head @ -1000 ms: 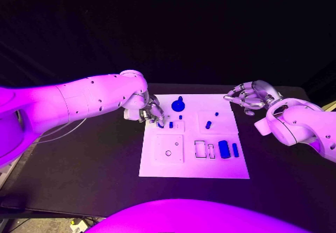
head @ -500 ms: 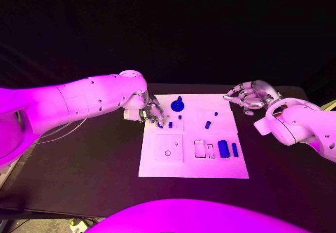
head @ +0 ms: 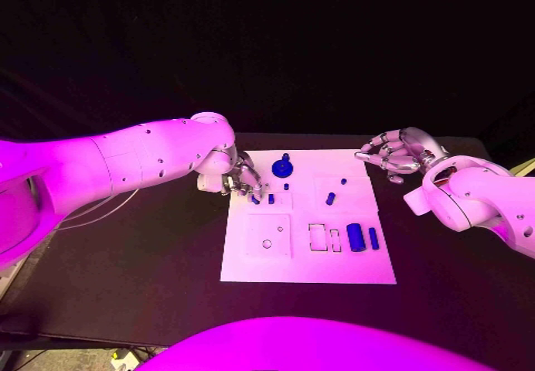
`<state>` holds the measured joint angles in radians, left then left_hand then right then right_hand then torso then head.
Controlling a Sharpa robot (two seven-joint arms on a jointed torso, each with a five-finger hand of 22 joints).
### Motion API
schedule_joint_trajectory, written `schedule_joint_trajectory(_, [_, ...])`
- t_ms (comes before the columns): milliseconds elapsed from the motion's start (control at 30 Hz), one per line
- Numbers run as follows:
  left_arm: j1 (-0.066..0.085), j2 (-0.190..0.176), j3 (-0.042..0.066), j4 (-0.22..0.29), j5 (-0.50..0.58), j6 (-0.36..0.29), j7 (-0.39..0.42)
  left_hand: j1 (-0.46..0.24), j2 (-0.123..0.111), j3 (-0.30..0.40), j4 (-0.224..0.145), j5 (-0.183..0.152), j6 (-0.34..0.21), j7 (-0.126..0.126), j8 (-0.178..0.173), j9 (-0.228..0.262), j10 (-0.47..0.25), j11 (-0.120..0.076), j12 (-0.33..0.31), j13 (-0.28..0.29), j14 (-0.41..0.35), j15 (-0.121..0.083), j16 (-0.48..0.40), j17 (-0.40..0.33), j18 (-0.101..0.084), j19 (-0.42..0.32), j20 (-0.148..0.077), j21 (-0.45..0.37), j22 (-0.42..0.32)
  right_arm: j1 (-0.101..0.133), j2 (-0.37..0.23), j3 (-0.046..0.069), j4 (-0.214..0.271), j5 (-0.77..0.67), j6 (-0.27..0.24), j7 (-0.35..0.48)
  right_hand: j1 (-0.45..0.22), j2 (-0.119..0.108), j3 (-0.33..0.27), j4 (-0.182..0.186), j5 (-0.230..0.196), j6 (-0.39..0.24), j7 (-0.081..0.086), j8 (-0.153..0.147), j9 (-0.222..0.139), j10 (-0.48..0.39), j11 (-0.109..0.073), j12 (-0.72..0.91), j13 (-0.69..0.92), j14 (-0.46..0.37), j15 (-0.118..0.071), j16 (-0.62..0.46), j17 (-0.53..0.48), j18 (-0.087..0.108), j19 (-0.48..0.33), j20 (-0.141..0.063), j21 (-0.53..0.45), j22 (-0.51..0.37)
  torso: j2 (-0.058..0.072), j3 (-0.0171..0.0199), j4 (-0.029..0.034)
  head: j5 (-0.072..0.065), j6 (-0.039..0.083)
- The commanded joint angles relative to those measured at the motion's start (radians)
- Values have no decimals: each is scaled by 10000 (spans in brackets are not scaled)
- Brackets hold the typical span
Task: Assemble the parts on the task board
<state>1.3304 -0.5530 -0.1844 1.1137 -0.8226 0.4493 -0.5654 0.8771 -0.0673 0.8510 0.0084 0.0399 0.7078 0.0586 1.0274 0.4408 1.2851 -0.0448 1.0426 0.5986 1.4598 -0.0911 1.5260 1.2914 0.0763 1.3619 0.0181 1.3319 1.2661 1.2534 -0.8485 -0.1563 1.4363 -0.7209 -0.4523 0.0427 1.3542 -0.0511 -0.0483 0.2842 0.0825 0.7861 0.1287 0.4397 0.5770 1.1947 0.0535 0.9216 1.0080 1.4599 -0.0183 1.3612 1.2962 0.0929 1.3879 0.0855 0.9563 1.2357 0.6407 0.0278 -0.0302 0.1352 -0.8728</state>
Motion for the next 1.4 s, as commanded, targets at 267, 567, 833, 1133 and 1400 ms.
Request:
schedule_joint_trajectory(267, [-72, 79, -44, -23, 36, 178, -19, -297, 715, 69, 302, 403, 1830, -505, 165, 955, 279, -85, 141, 242, 1013, -59, 228, 2457, -49, 329, -18, 205, 229, -4, -10, 2, 26, -18, 3, 27, -148, 323, -565, 14, -79, 69, -2, -115, 141, -108, -68, 15, -71, 476, -90, -138, 298, 170, 89, -92, -144, -64, -1, -2, -3, -17, 2])
schedule_joint_trajectory(567, [-80, 88, -51, -30, 37, 180, -21, -495, 615, -338, 510, 400, 1909, -514, 45, 1025, 321, -91, 126, 290, 1019, -64, 243, 2479, -52, 331, -24, 220, 254, -4, -18, 2, 32, -18, -1, 28, -148, 323, -565, 14, -79, 69, -2, -115, 141, -108, -68, 15, -71, 476, -90, -138, 298, 170, 89, -92, -144, -64, -3, 2, -2, -28, 2])
schedule_joint_trajectory(833, [-83, 87, -54, -34, 18, 152, -18, -685, 478, -791, 754, 385, 1956, -520, -69, 1112, 334, -95, 97, 317, 1020, -69, 248, 2485, -53, 327, -29, 226, 269, -4, -23, 2, 35, -18, -7, 33, -143, 326, -576, 15, -79, 69, -2, -119, 142, -107, -69, 20, -73, 475, -91, -145, 296, 172, 88, -93, -158, -68, -6, 2, -3, -32, 2])
schedule_joint_trajectory(1133, [-87, 63, -55, -29, -37, 159, -16, -751, 259, -1139, 832, 375, 1972, -523, -134, 1189, 333, -98, 73, 330, 1019, -72, 246, 2482, -52, 322, -32, 224, 274, -4, -29, 2, 32, -18, -10, 34, -145, 325, -583, 17, -80, 68, -2, -121, 142, -106, -68, 23, -74, 477, -91, -139, 304, 171, 91, -93, -152, -63, -1, -4, 3, -42, 2])
schedule_joint_trajectory(1400, [-96, -142, -29, 116, -190, 40, 15, -871, -31, -1869, 1174, 368, 2003, -523, -251, 1320, 319, -100, 27, 341, 1012, -79, 232, 2461, -42, 295, -37, 189, 244, -4, -28, 2, 25, -18, -12, 42, -145, 325, -583, 17, -80, 68, -2, -121, 142, -106, -68, 23, -74, 477, -91, -139, 304, 171, 91, -93, -152, -63, 2, -8, -4, -55, 2])
